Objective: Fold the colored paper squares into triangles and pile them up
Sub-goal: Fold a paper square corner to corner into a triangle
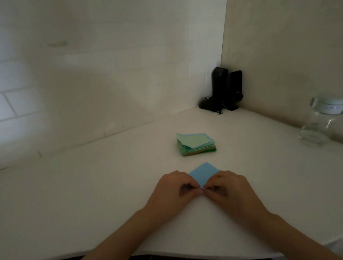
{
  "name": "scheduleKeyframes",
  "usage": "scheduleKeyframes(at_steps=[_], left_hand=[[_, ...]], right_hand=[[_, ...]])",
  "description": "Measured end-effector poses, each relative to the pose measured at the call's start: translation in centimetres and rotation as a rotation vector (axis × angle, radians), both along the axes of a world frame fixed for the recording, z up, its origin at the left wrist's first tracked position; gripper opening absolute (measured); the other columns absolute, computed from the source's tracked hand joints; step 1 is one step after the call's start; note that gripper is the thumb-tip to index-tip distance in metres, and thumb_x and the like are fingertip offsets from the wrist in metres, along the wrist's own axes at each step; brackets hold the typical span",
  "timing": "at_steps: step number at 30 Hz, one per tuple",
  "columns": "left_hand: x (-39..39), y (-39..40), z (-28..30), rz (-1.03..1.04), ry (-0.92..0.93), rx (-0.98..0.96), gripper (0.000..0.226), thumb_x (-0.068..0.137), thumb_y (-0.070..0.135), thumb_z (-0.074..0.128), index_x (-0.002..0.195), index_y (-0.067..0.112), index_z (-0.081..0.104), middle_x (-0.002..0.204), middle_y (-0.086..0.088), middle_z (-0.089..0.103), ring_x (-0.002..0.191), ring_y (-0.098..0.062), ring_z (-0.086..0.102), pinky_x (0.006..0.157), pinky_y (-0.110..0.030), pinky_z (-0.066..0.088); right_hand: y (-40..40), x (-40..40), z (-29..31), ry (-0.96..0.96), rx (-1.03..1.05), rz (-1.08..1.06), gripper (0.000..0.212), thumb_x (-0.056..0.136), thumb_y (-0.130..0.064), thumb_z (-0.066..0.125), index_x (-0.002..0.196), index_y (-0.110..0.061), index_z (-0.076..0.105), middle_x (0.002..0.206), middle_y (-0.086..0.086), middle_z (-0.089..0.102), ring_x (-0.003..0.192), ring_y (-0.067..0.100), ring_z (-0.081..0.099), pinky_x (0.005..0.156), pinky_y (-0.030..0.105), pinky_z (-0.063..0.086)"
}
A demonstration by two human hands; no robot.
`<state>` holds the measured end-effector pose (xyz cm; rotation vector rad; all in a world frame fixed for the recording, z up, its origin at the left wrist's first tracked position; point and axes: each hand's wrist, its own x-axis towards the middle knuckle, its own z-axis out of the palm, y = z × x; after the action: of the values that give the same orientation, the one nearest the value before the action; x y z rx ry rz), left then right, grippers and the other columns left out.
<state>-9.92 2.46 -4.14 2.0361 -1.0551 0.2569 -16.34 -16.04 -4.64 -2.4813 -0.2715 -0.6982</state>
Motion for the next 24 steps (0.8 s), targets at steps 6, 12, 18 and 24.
scheduleKeyframes(at_steps=[6, 12, 18, 24], left_hand=[[0.7, 0.0, 0.0, 0.007, 0.121, -0.039, 0.01, 0.078, 0.028, 0.075, 0.076, 0.019, 0.074, 0.087, 0.01, 0.071, 0.084, 0.001, 0.063, 0.078, -0.009, 0.043], [0.9, -0.1, -0.4, 0.015, 0.125, -0.07, 0.007, 0.074, 0.023, 0.078, 0.074, 0.018, 0.073, 0.085, 0.009, 0.07, 0.08, 0.0, 0.064, 0.075, -0.011, 0.045], [0.9, -0.5, -0.4, 0.03, 0.081, -0.044, 0.011, 0.072, 0.027, 0.079, 0.077, 0.024, 0.069, 0.081, 0.01, 0.065, 0.078, -0.002, 0.06, 0.073, -0.015, 0.047], [1.0, -0.3, -0.2, 0.006, 0.15, 0.011, 0.015, 0.073, 0.019, 0.076, 0.083, 0.028, 0.07, 0.087, 0.01, 0.063, 0.084, -0.004, 0.059, 0.076, -0.015, 0.046]], right_hand=[[-0.3, -0.1, 0.5, 0.052, 0.108, 0.02, 0.022, 0.072, -0.048, 0.072, 0.071, -0.026, 0.072, 0.074, -0.02, 0.065, 0.072, -0.006, 0.06, 0.067, 0.006, 0.044], [-0.5, 0.0, 0.4, 0.087, 0.152, 0.013, 0.012, 0.068, -0.037, 0.075, 0.066, -0.026, 0.072, 0.075, -0.017, 0.066, 0.072, -0.006, 0.061, 0.067, 0.002, 0.039], [-0.3, 0.3, 0.2, 0.079, 0.166, -0.008, 0.02, 0.066, -0.046, 0.072, 0.068, -0.027, 0.067, 0.072, -0.014, 0.063, 0.071, -0.001, 0.059, 0.064, 0.003, 0.038], [-0.6, 0.2, 1.2, 0.265, 0.191, -0.022, 0.02, 0.068, -0.026, 0.081, 0.078, -0.033, 0.066, 0.076, -0.017, 0.062, 0.08, -0.002, 0.055, 0.066, 0.004, 0.037]])
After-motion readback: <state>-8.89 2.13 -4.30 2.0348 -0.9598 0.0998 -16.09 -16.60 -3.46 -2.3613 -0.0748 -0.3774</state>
